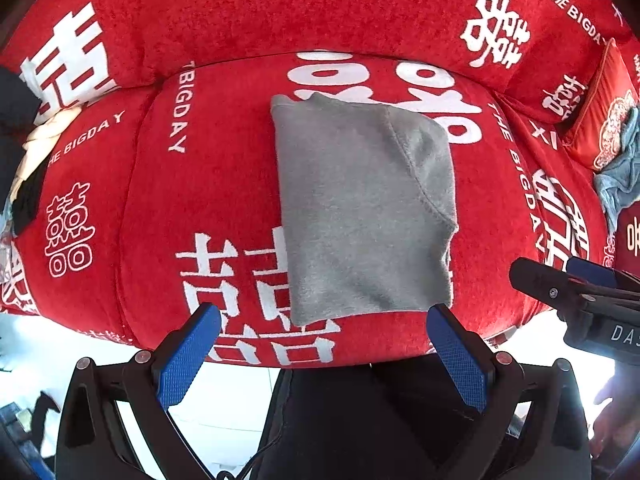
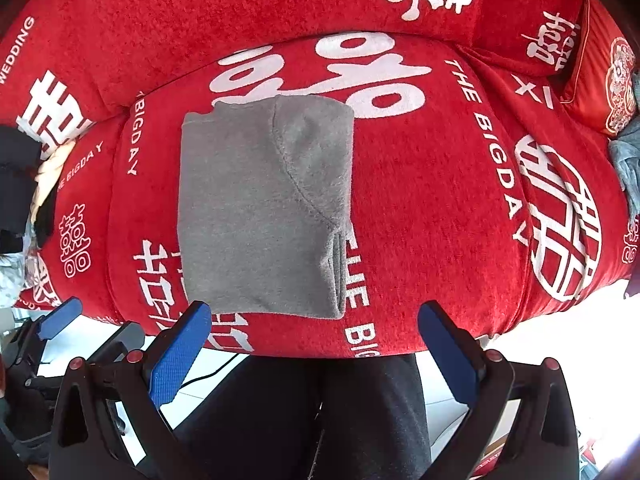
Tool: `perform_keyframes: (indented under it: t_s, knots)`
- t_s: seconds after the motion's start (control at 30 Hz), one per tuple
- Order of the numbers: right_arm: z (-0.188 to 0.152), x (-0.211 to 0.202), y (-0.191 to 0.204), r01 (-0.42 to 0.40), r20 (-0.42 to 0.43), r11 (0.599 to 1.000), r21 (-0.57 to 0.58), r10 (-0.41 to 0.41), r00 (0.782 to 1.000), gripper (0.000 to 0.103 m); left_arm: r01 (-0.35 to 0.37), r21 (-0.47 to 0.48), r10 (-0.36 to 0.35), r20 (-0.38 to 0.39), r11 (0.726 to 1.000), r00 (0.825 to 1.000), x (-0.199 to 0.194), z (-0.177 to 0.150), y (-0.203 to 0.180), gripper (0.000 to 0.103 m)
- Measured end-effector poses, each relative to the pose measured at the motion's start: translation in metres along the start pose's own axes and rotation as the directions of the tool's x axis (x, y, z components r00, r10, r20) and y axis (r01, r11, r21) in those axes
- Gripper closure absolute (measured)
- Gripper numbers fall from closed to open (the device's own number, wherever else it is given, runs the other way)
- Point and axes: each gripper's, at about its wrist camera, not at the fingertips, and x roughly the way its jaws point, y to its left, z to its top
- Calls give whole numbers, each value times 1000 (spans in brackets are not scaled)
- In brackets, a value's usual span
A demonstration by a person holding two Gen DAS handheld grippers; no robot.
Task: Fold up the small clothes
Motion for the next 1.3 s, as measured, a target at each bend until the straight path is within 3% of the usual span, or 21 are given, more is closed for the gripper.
perform_keyframes:
  t_s: [0.4,1.3]
  knots:
    - [-1,-3,-8,6,10,999,31,-6,1000,0,21,43,-21,-8,999,1000,2,1,-12,0]
    - [-3,-2,0,23,13,1000,7,-23,1000,0,-30,-7,30,8,1000,1000,4,2,3,0]
